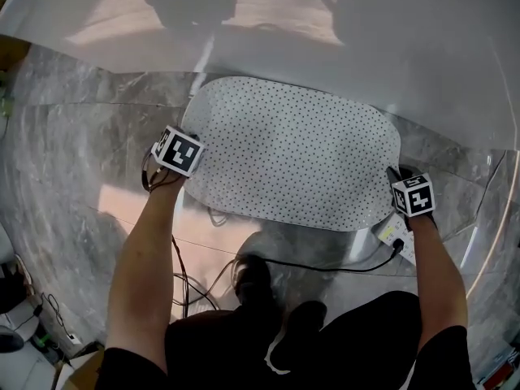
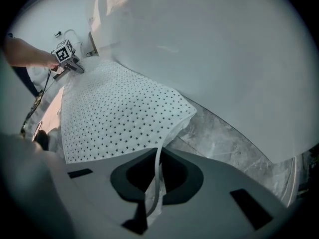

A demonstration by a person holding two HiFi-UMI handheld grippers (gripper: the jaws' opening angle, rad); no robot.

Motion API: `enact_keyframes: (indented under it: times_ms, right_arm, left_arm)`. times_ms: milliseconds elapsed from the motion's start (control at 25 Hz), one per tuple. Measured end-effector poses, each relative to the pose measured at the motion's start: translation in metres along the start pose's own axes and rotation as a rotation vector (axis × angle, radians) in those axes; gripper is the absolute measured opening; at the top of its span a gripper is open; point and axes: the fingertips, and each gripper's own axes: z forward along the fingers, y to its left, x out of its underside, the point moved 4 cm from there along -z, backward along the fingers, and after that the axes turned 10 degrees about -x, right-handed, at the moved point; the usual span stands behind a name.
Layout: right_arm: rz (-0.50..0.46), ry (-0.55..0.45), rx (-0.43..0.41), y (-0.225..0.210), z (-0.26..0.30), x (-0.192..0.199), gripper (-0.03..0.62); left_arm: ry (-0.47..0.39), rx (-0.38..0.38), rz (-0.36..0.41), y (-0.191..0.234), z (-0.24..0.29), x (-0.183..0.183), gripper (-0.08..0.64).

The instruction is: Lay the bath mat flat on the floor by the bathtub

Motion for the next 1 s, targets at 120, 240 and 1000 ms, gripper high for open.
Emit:
enact_keyframes:
  times_ms: [120,240,1000]
  right_arm:
    - [0.016,-0.019,-0.016,0.002,0.000,-0.003,0.023]
    - [0.010,-0.019,-0.036,0.008,0.002,-0.006,0.023]
    - [-0.005,0.103,-0.014,-0.003,0.013,0.018,0.031]
  left_arm:
    - [-0.017,-0.026,0.003,0.006,0.000,-0.002,0.040]
    - [0.001,-0.035,-0.008,0.009,0.002,0.004,0.040]
    - [-0.026,-0.127,0.092,-0.002,0.020,0.001,0.043]
